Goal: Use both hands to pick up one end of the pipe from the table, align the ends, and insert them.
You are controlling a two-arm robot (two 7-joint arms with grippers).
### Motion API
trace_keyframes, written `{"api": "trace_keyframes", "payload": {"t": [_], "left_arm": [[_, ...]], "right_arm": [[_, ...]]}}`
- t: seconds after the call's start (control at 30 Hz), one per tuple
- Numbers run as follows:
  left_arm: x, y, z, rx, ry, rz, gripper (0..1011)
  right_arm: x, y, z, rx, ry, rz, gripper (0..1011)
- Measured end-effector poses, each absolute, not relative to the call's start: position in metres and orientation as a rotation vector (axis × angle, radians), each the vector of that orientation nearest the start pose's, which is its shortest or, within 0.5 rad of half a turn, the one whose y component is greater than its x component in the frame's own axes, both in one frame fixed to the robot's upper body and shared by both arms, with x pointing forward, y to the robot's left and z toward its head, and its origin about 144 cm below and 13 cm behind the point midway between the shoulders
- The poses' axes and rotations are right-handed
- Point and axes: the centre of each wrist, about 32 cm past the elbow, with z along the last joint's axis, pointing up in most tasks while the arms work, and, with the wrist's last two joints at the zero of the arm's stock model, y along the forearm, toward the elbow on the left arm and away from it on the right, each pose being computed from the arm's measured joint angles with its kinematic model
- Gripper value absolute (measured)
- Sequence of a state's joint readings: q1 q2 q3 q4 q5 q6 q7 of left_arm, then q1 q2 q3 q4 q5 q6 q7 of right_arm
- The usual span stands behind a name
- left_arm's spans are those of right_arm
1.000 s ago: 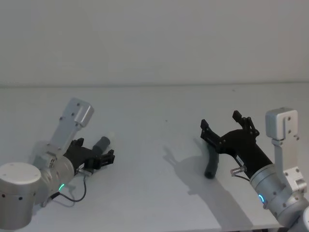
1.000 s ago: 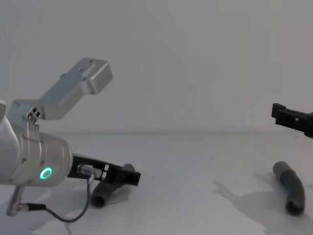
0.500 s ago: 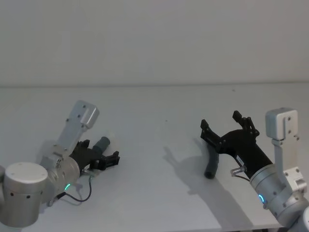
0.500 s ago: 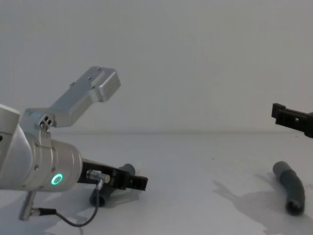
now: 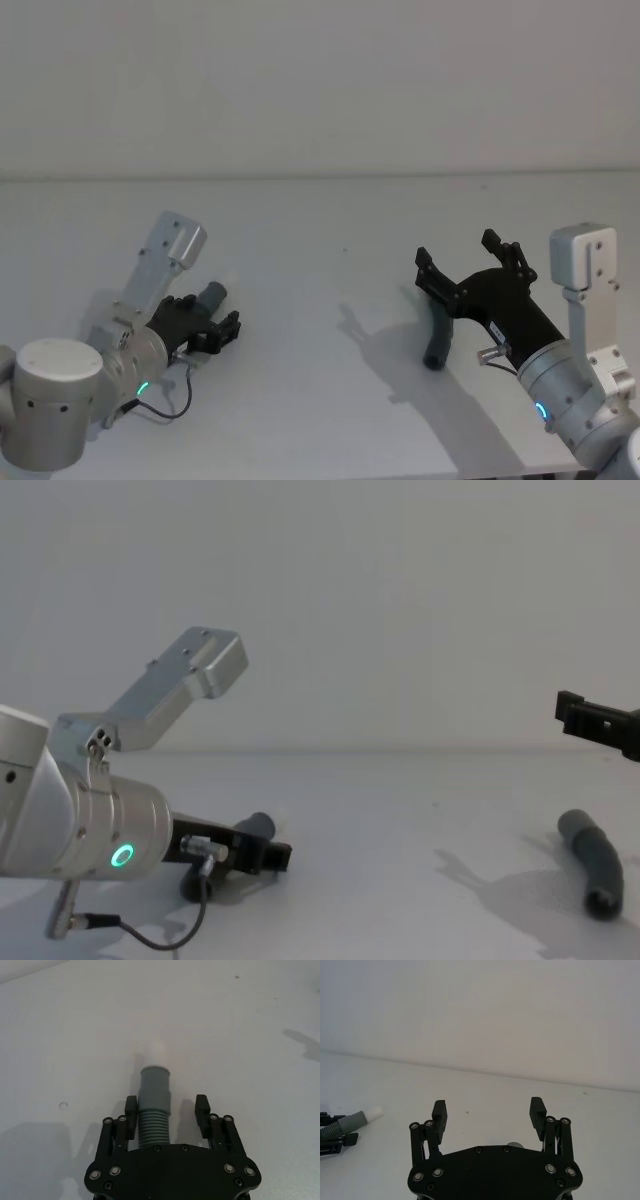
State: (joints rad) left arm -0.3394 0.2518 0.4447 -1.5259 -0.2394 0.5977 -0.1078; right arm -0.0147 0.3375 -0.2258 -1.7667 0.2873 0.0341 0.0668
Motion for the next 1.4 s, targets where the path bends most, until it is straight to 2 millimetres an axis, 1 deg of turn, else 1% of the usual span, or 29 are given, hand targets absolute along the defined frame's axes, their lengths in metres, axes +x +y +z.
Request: {"api": "trace_keyframes", "payload": {"t": [0.07,0.1,0.17,0.2,0.27,0.3,0.33,0.37,0.57,0.9,1.4], "left_arm": [[0.523,0.17,1.214,0.446,0.168,1.07,672],[0.523,0.17,1.214,0.445,0.168,1.071,618],[0.523,0.17,1.213,0.444,0.169,1.072,560],[0.523,0.17,1.213,0.444,0.169,1.073,508],[0.523,0.17,1.213,0.444,0.169,1.073,473],[0.523,0.17,1.212,0.444,0.169,1.074,430],[0.523,0.17,1.212,0.444,0.169,1.074,413],[0.523,0.17,1.212,0.443,0.169,1.074,366],[0.523,0.17,1.211,0.442,0.168,1.072,345],[0.526,0.171,1.213,0.44,0.146,1.035,345],[0.54,0.184,1.235,0.448,0.059,0.868,344]], "right_arm": [[0.443,-0.237,1.189,0.026,-0.075,-1.229,1004],[0.443,-0.237,1.189,0.026,-0.075,-1.229,1004],[0.443,-0.237,1.189,0.026,-0.075,-1.229,1003],[0.443,-0.237,1.189,0.026,-0.075,-1.229,1004],[0.443,-0.237,1.189,0.026,-0.075,-1.229,1003],[0.443,-0.237,1.189,0.026,-0.075,-1.23,1003],[0.443,-0.237,1.189,0.026,-0.075,-1.229,1004],[0.443,-0.237,1.189,0.026,-0.075,-1.229,1004],[0.443,-0.237,1.189,0.026,-0.075,-1.229,1004],[0.443,-0.237,1.189,0.026,-0.075,-1.229,1004],[0.443,-0.237,1.189,0.026,-0.075,-1.229,1003]]}}
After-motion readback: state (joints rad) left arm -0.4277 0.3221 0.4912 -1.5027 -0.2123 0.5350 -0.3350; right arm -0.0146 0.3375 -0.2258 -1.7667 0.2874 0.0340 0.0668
